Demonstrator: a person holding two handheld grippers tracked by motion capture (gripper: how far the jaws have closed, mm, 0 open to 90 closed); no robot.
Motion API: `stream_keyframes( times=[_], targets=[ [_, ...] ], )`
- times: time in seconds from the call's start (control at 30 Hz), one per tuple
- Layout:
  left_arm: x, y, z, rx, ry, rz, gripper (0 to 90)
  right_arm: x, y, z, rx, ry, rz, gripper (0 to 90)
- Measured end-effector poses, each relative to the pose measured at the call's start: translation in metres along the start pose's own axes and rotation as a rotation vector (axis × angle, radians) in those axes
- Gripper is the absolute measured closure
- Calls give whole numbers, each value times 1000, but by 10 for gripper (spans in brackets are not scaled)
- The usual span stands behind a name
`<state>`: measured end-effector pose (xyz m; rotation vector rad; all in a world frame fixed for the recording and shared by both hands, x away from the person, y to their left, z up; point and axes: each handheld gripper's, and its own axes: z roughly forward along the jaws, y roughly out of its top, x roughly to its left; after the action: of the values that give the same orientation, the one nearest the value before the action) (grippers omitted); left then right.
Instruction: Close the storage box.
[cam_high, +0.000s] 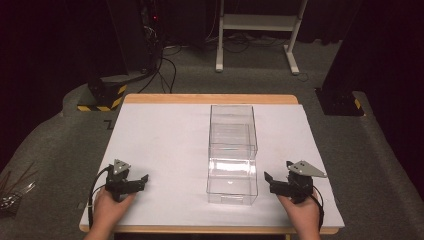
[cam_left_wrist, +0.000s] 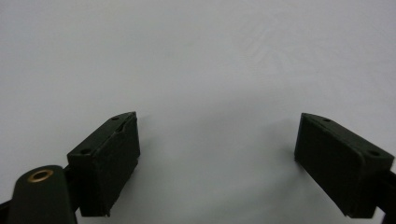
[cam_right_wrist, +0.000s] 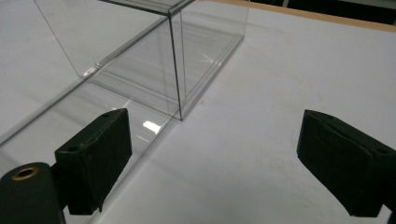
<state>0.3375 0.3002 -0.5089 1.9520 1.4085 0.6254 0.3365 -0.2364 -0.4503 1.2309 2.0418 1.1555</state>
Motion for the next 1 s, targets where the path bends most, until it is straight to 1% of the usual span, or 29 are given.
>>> stream_keyframes(
  times=[0.03,0.17,0.3,0.4,0.5,0.53,0.67,0.8,0.83,0.87,0.93,0.97,1.0],
  targets=[
    [0,0,0,0,0,0,141,0,0,0,0,0,0,101],
    [0,0,0,-1,0,-1,140,4,4,-9,-33,20,-6,101],
    [0,0,0,-2,0,-1,140,9,6,-14,-43,31,-13,101],
    [0,0,0,-1,0,-1,140,12,9,-20,-69,47,-11,101],
    [0,0,0,0,-1,0,140,15,11,-22,-75,54,-14,101],
    [0,0,0,1,-2,-3,139,16,13,-24,-79,63,-18,101],
    [0,0,0,0,-1,-2,139,20,10,-24,-81,76,-29,101],
    [0,0,0,0,-1,0,139,20,6,-25,-83,89,-25,102],
    [0,0,0,0,-1,0,139,22,4,-27,-95,102,-16,102],
    [0,0,0,0,-1,0,139,24,4,-27,-104,110,-21,101],
    [0,0,0,1,-2,-2,139,29,4,-28,-95,115,-43,102],
    [0,0,0,1,-2,-2,139,29,4,-28,-95,115,-43,102],
    [0,0,0,0,-1,0,139,32,3,-28,-104,128,-34,102]
  ],
)
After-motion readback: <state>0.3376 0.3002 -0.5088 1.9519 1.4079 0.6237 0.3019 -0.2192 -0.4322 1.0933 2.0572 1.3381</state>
